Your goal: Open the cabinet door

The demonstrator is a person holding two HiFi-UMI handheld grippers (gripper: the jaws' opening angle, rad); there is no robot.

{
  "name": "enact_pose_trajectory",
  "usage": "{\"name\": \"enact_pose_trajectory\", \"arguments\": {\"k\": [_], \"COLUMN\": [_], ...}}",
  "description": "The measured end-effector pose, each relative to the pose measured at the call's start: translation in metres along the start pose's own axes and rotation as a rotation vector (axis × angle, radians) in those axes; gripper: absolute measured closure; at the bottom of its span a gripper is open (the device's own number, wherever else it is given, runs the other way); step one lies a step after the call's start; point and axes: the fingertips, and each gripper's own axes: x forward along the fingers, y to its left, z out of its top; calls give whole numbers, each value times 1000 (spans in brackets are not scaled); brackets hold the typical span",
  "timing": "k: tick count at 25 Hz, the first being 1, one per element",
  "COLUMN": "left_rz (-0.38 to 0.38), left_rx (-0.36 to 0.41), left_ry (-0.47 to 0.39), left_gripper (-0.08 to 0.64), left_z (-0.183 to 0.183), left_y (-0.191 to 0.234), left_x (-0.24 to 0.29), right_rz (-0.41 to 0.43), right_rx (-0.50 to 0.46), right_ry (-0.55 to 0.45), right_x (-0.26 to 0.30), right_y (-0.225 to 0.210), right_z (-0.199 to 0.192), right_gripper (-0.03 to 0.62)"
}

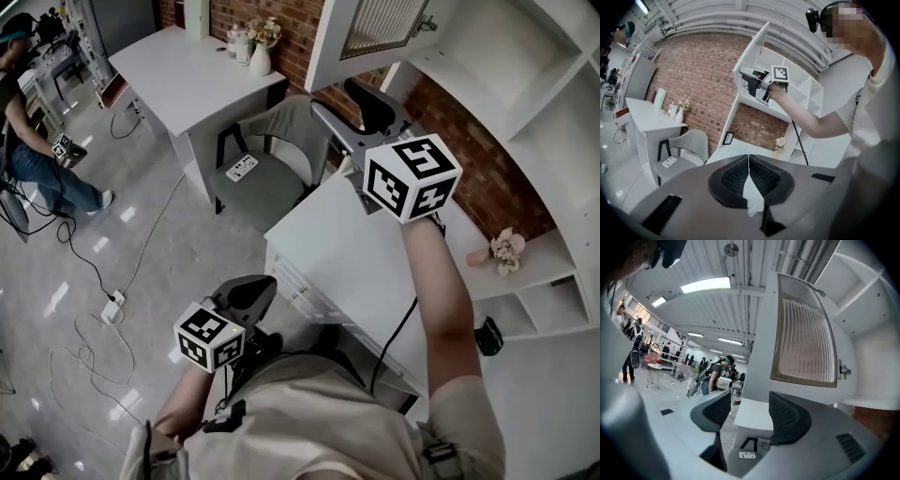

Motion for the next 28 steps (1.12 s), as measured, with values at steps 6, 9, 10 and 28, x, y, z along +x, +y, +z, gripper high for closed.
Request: {"name": "enact_pose_trajectory", "arguments": {"k": [6, 9, 10, 28], "left_rz": [-38, -56, -65, -164], "left_rx": [17, 27, 29, 56], "left_ry": [-9, -3, -1, -12], "left_gripper": [540, 540, 540, 540], "left_z": [5, 4, 4, 21], "left_y": [-11, -12, -13, -4], "left_x": [0, -1, -2, 19], "right_rz": [-27, -46, -56, -3], "right_rx": [31, 38, 41, 228], "right_ry": [25, 42, 52, 156], "right_x": [-23, -39, -46, -106], "right_y": [-2, 1, 3, 58], "right_z": [-1, -3, -5, -63], "right_gripper": [337, 348, 350, 565]}}
